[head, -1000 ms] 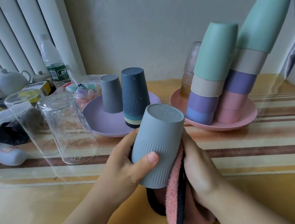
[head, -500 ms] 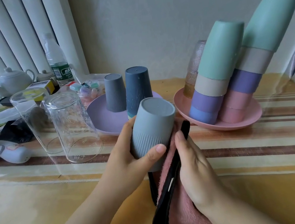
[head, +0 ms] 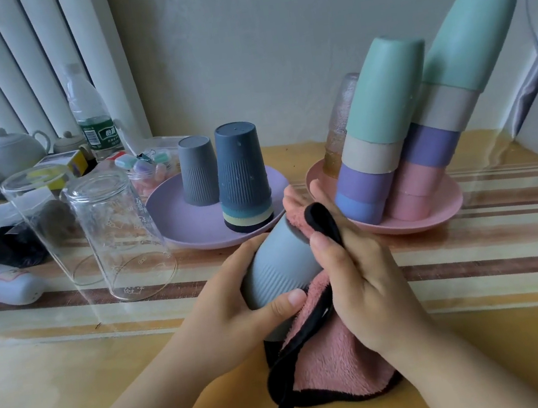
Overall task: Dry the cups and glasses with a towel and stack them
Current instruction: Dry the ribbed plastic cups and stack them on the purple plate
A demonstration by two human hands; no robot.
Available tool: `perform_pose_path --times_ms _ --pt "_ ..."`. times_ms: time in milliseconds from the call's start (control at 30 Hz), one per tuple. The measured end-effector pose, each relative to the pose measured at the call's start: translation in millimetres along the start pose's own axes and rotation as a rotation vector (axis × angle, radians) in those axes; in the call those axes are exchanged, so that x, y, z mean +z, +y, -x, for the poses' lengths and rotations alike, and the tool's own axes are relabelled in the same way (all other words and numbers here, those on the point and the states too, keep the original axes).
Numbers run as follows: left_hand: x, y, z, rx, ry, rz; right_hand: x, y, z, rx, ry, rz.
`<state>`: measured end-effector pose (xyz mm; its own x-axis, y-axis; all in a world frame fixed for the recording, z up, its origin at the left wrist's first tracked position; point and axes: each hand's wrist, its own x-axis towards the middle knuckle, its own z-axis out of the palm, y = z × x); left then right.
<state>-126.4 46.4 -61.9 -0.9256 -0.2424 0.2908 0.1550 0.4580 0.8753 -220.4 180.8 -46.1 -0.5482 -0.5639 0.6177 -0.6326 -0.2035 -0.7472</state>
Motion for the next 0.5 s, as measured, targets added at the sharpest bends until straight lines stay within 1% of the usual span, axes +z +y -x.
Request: perform_pose_path --times_ms 33,133,200,233,267,300,333,400,500 --pt "0.8 -0.1 0.7 -0.018 -0.003 0.029 -0.6 0.0 0.2 -0.008 0.008 -0.011" --pt "3.9 0.2 2.2 -0.063 -0.013 0.111 -1.1 1.0 0.9 0.075 0.034 -0.096" --pt "6.4 0.7 2.0 -0.081 0.011 0.194 -1.3 -2.6 0.9 0.145 0.092 -0.155" --pt "6.5 1.9 1.8 -0.097 0.047 0.275 -0.8 -4.8 0.7 0.223 0.129 -0.183" --pt "5.5 3.2 1.3 -0.115 0.096 0.365 -0.1 -5.0 1.5 0.300 0.160 -0.159" --pt "2.5 3.6 0.9 -0.116 0.145 0.431 2.4 -5.3 2.2 0.351 0.154 -0.111" --pt "-1.0 3.4 0.1 -0.110 0.194 0.453 5.6 -3.2 4.3 0.367 0.114 -0.058" --pt "-8.4 4.7 -1.5 -0.104 0.277 0.431 9.7 2.7 8.4 0.395 0.077 -0.010" --pt "-15.1 3.3 -2.6 -0.105 0.411 0.367 7.2 12.3 7.6 0.450 0.136 0.006"
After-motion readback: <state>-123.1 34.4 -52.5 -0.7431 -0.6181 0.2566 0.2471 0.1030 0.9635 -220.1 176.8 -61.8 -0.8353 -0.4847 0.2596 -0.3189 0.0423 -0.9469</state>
